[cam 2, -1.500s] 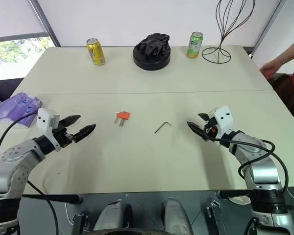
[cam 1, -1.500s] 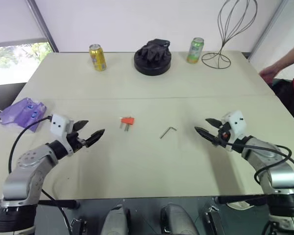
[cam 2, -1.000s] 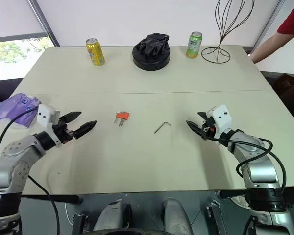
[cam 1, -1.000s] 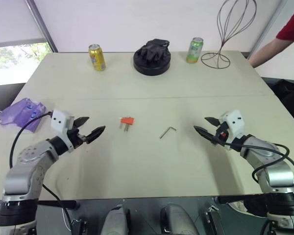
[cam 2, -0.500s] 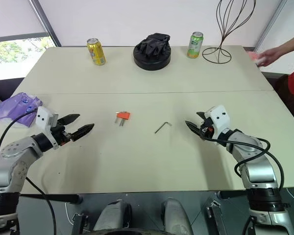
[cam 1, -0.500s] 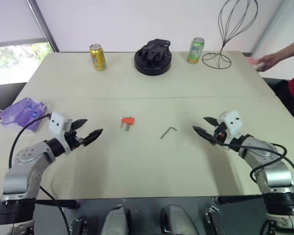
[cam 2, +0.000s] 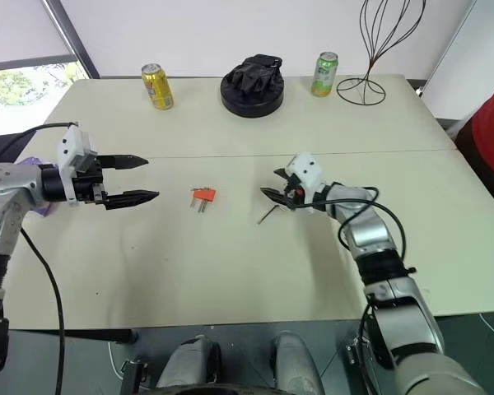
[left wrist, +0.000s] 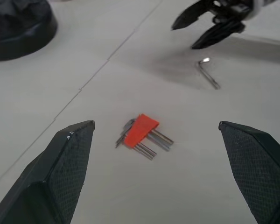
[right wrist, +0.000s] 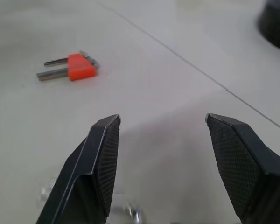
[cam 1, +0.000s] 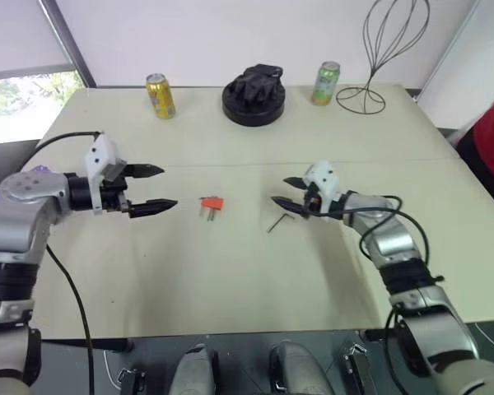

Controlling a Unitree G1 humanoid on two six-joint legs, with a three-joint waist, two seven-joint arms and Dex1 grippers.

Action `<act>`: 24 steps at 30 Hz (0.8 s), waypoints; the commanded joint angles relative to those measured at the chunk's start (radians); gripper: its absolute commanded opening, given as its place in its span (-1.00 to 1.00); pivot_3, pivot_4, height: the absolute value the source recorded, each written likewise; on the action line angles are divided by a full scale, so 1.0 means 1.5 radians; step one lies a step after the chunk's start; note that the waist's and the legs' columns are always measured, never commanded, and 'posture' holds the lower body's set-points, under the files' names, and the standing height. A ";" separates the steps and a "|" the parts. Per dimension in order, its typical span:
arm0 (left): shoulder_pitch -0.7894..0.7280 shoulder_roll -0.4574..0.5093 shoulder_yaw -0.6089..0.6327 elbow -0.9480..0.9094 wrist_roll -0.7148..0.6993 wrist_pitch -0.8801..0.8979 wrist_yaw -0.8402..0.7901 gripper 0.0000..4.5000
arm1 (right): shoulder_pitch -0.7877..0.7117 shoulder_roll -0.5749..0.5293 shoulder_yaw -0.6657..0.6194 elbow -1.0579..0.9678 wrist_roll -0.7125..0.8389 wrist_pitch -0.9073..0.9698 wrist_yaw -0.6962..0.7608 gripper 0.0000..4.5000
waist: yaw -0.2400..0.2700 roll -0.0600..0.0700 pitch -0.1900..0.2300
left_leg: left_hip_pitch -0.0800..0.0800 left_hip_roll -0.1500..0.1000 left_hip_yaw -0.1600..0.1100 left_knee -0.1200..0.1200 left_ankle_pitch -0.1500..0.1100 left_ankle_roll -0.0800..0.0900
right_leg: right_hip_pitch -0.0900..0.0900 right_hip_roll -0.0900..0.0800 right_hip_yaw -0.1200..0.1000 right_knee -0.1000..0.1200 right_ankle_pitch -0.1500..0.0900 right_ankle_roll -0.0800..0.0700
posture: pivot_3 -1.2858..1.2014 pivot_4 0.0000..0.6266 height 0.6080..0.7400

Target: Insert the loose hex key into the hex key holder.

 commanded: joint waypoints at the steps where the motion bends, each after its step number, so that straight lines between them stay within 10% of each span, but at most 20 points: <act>1: -0.031 0.022 0.001 0.033 0.017 -0.020 -0.030 0.97 | -0.067 0.048 0.022 0.132 -0.031 -0.082 0.024 0.35 | 0.000 0.000 0.000 | 0.000 0.000 0.000 0.000 0.000 0.000 | 0.000 0.000 0.000 0.000 0.000 0.000 | 0.03 -0.52 1.00; 24: 0.178 -0.007 0.124 -0.147 -0.048 0.071 0.118 0.97 | -0.236 0.228 0.024 0.468 -0.122 -0.237 -0.003 0.35 | -0.009 0.001 0.000 | 0.000 0.001 0.001 0.000 0.002 -0.004 | -0.001 -0.001 0.000 0.004 0.000 0.000 | 0.03 -0.52 1.00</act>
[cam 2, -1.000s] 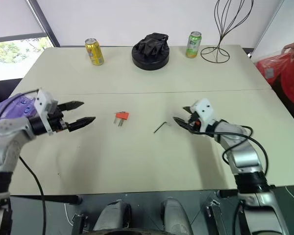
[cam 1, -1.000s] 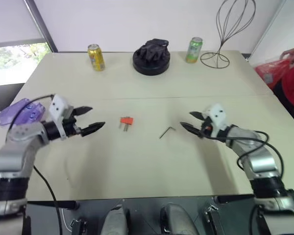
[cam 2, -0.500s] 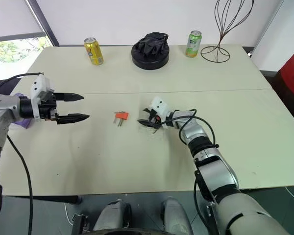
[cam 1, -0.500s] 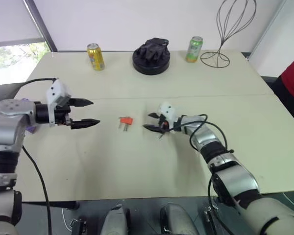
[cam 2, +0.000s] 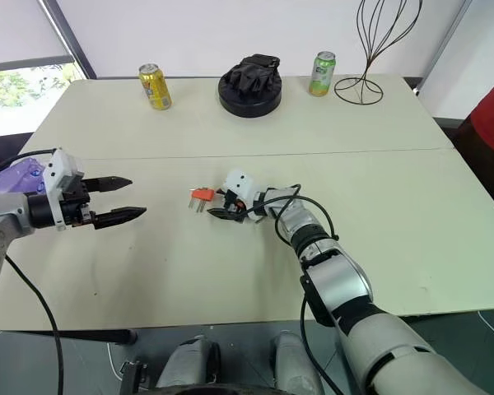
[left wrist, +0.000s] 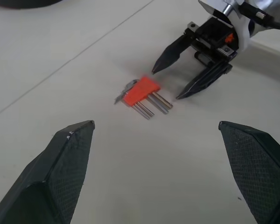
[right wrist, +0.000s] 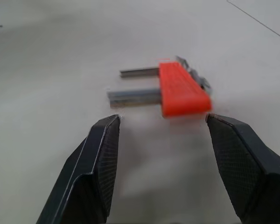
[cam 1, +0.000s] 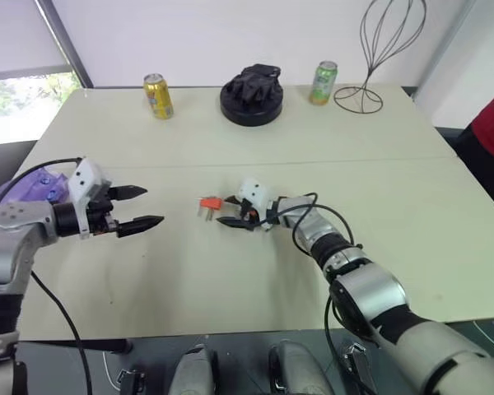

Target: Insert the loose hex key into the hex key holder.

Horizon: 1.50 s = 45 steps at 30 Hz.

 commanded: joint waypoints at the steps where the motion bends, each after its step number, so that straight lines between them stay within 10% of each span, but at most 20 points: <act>1: 0.009 -0.005 0.021 -0.032 -0.008 -0.002 0.019 0.97 | -0.039 0.011 -0.019 0.025 -0.009 -0.007 -0.021 0.35 | -0.001 0.000 0.000 | 0.000 0.000 0.000 0.000 0.000 0.000 | 0.000 0.000 0.000 0.000 0.000 0.000 | 0.03 -0.52 1.00; 22: 0.091 -0.040 0.041 -0.116 -0.024 0.006 0.092 0.97 | -0.087 0.063 -0.050 0.080 -0.048 0.035 -0.033 0.35 | -0.011 0.000 0.000 | 0.000 0.000 0.000 -0.001 0.000 0.000 | 0.000 0.000 0.000 0.000 0.000 0.000 | 0.03 -0.52 1.00; 29: 0.118 -0.046 0.050 -0.142 -0.036 0.010 0.114 1.00 | -0.095 0.075 -0.052 0.088 -0.069 0.041 -0.069 -0.97 | -0.010 0.000 0.000 | 0.000 0.000 -0.001 -0.001 0.001 -0.002 | 0.000 -0.001 0.000 0.000 0.000 0.000 | 0.03 -0.52 1.00; 36: 0.136 -0.049 0.053 -0.157 -0.042 0.010 0.128 1.00 | -0.098 0.077 -0.056 0.086 -0.080 0.032 -0.078 -0.97 | -0.010 0.000 0.000 | 0.000 0.000 -0.001 -0.002 0.001 -0.010 | -0.001 -0.001 -0.001 0.000 0.000 0.000 | 0.03 -0.52 1.00; 45: 0.109 -0.039 0.044 -0.115 -0.037 0.001 0.113 1.00 | -0.091 0.056 -0.071 0.069 -0.071 0.003 -0.032 0.77 | -0.009 0.000 0.000 | 0.000 0.000 -0.001 -0.002 0.001 -0.010 | -0.001 -0.001 -0.001 0.000 0.000 0.000 | 0.03 -0.52 1.00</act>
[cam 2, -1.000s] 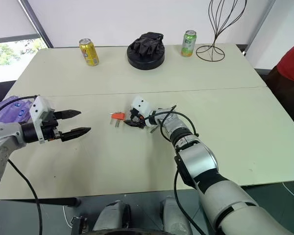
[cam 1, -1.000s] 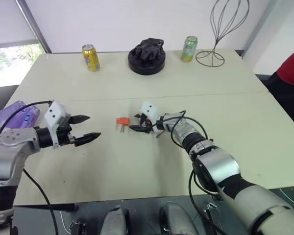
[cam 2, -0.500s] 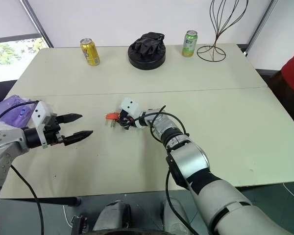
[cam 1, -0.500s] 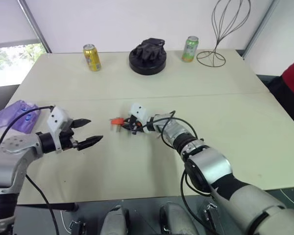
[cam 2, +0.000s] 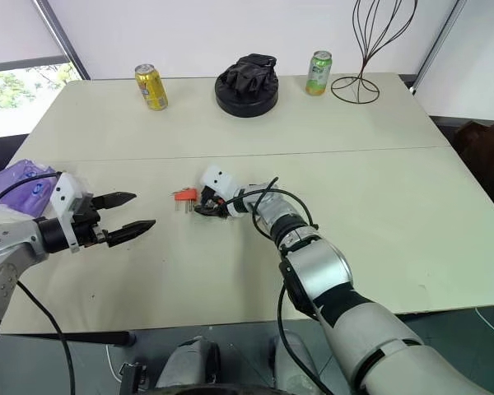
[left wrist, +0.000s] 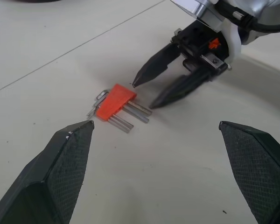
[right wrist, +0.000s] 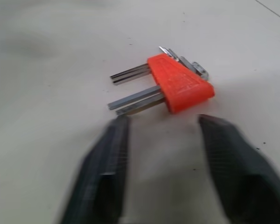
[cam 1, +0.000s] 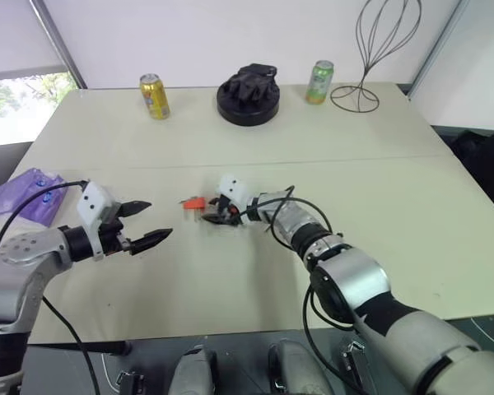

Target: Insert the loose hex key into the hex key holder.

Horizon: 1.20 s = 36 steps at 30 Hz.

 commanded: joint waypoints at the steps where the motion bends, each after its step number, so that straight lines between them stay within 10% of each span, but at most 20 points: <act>1: -0.031 0.012 0.008 0.027 0.003 -0.013 -0.014 1.00 | -0.018 -0.010 -0.012 -0.024 0.003 -0.040 -0.023 0.99 | 0.000 0.000 0.000 | 0.000 0.000 0.000 0.000 0.000 0.000 | 0.000 0.000 0.000 0.000 0.000 0.000 | 0.03 -0.52 1.00; 22: -0.076 -0.011 -0.020 0.064 0.029 -0.028 -0.029 1.00 | 0.016 0.098 0.009 -0.019 -0.028 -0.065 -0.135 0.99 | -0.013 0.000 0.000 | 0.000 0.000 -0.001 -0.002 0.001 -0.002 | 0.000 0.000 0.000 0.001 0.000 0.000 | 0.03 -0.52 1.00; 36: -0.072 -0.018 -0.022 0.061 0.025 -0.023 -0.024 1.00 | -0.028 0.001 -0.044 -0.035 0.013 -0.083 -0.085 0.99 | -0.017 0.000 0.000 | 0.000 0.000 -0.001 -0.003 0.001 -0.002 | 0.000 0.000 0.000 0.001 0.000 0.000 | 0.03 -0.52 1.00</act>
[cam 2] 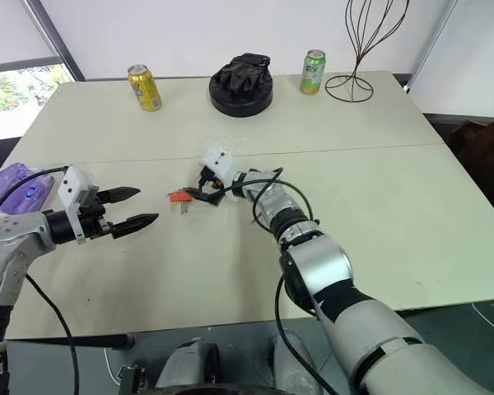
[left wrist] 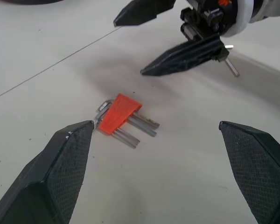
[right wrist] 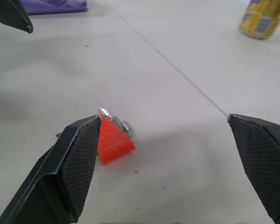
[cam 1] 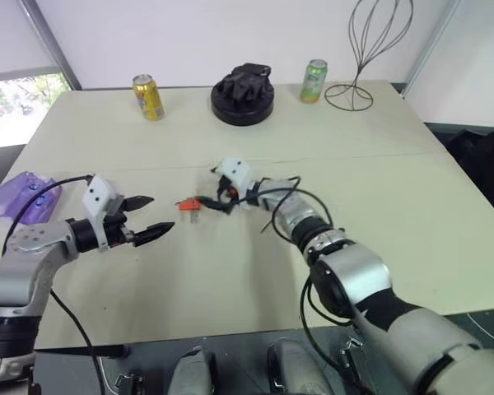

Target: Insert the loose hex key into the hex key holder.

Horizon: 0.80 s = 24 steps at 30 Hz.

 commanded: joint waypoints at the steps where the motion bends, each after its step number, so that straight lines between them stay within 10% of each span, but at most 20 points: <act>1: -0.016 0.001 0.006 -0.010 -0.005 -0.004 0.001 1.00 | -0.002 0.004 0.008 -0.010 -0.009 -0.014 -0.023 0.99 | 0.000 0.000 0.000 | 0.000 0.000 0.000 0.000 0.000 0.000 | 0.000 0.000 0.000 0.000 0.000 0.000 | 0.03 -0.52 1.00; 24: 0.014 -0.007 0.019 -0.054 -0.013 0.013 0.022 1.00 | 0.038 0.089 0.046 0.015 -0.055 0.018 -0.096 0.99 | -0.001 0.000 0.000 | 0.002 0.000 0.000 -0.003 0.001 -0.001 | 0.000 0.000 0.000 0.000 0.000 0.000 | 0.03 -0.52 1.00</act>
